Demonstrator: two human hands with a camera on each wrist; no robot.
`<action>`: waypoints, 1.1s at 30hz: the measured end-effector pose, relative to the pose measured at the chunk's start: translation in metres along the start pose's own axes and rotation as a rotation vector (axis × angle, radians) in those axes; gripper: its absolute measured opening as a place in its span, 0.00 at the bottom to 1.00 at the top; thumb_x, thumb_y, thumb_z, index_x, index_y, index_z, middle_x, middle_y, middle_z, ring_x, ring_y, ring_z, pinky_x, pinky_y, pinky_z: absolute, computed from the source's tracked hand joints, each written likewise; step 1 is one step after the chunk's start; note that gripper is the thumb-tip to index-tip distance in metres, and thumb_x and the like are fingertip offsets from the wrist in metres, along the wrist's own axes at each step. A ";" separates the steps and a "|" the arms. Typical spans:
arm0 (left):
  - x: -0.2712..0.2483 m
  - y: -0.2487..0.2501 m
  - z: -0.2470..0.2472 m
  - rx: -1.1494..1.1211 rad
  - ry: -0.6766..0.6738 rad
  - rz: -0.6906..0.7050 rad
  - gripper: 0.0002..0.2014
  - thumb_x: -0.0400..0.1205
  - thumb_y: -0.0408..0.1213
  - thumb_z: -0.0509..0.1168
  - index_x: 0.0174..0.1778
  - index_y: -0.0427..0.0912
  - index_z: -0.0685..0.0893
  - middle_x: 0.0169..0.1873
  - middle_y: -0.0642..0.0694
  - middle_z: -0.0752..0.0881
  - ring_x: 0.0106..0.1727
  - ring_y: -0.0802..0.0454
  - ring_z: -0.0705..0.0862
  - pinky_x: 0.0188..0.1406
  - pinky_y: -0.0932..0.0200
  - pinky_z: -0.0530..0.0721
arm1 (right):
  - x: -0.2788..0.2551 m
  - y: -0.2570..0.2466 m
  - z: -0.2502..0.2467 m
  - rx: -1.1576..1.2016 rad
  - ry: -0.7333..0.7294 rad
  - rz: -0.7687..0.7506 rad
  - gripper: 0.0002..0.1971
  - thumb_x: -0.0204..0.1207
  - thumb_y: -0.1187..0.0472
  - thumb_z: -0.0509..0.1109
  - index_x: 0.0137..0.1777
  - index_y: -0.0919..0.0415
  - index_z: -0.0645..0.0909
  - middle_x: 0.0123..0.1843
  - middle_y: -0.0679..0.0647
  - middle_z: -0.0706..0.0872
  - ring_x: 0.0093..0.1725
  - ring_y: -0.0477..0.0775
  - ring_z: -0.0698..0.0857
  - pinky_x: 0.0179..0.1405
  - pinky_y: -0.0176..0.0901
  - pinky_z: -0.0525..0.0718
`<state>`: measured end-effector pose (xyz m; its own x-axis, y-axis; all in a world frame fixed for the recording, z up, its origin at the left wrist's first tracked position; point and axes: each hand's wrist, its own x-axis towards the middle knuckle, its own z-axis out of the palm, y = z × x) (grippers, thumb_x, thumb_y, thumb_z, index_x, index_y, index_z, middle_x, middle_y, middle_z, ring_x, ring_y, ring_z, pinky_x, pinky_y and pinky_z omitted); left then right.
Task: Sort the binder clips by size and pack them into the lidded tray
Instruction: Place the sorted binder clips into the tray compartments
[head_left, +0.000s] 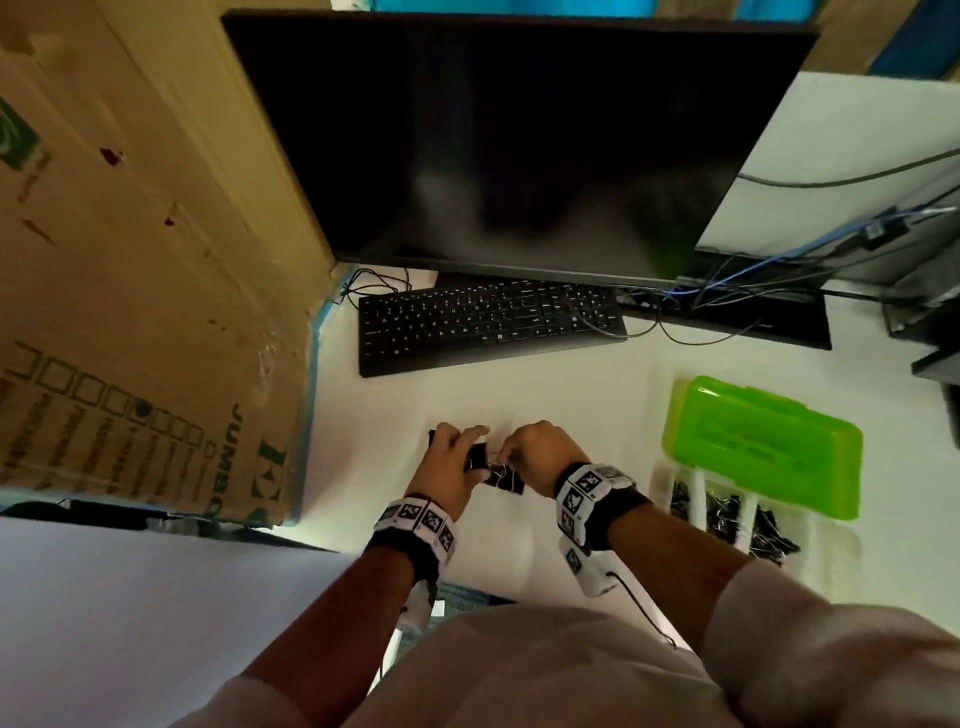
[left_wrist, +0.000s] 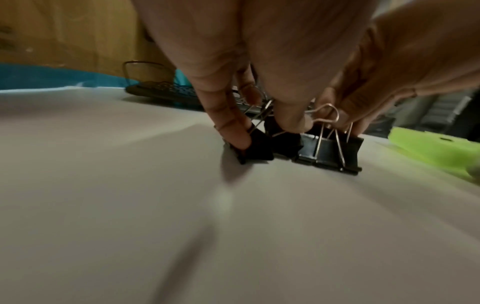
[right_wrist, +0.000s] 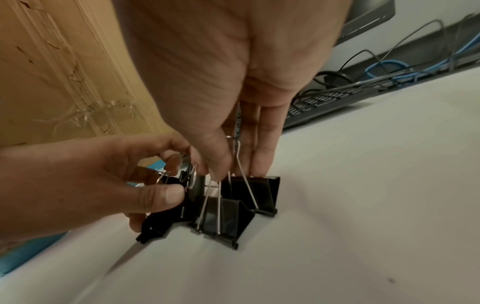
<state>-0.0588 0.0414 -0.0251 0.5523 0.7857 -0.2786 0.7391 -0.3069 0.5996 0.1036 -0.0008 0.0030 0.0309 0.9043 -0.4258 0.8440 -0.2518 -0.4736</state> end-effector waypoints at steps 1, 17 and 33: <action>0.004 0.004 0.002 0.038 -0.028 0.020 0.24 0.78 0.34 0.69 0.70 0.46 0.74 0.61 0.43 0.68 0.57 0.49 0.76 0.68 0.59 0.75 | -0.002 0.004 -0.002 -0.006 0.008 0.010 0.12 0.74 0.63 0.65 0.50 0.49 0.88 0.54 0.54 0.89 0.50 0.58 0.86 0.51 0.45 0.83; 0.018 0.047 0.016 0.103 0.004 0.223 0.06 0.81 0.29 0.60 0.40 0.37 0.81 0.42 0.53 0.74 0.39 0.53 0.75 0.38 0.67 0.68 | -0.064 0.065 -0.040 0.227 0.157 0.172 0.13 0.69 0.68 0.73 0.53 0.57 0.89 0.51 0.56 0.92 0.52 0.55 0.88 0.55 0.37 0.82; 0.022 0.282 0.067 -0.013 -0.137 0.596 0.06 0.78 0.30 0.65 0.37 0.42 0.82 0.37 0.51 0.76 0.35 0.58 0.74 0.34 0.78 0.65 | -0.261 0.204 -0.110 0.448 0.757 0.699 0.09 0.68 0.69 0.75 0.48 0.65 0.90 0.42 0.62 0.92 0.41 0.56 0.90 0.41 0.30 0.82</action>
<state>0.1881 -0.0639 0.0873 0.9145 0.4044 0.0137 0.2836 -0.6647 0.6912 0.3265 -0.2496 0.1026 0.8682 0.4541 -0.2002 0.2503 -0.7490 -0.6135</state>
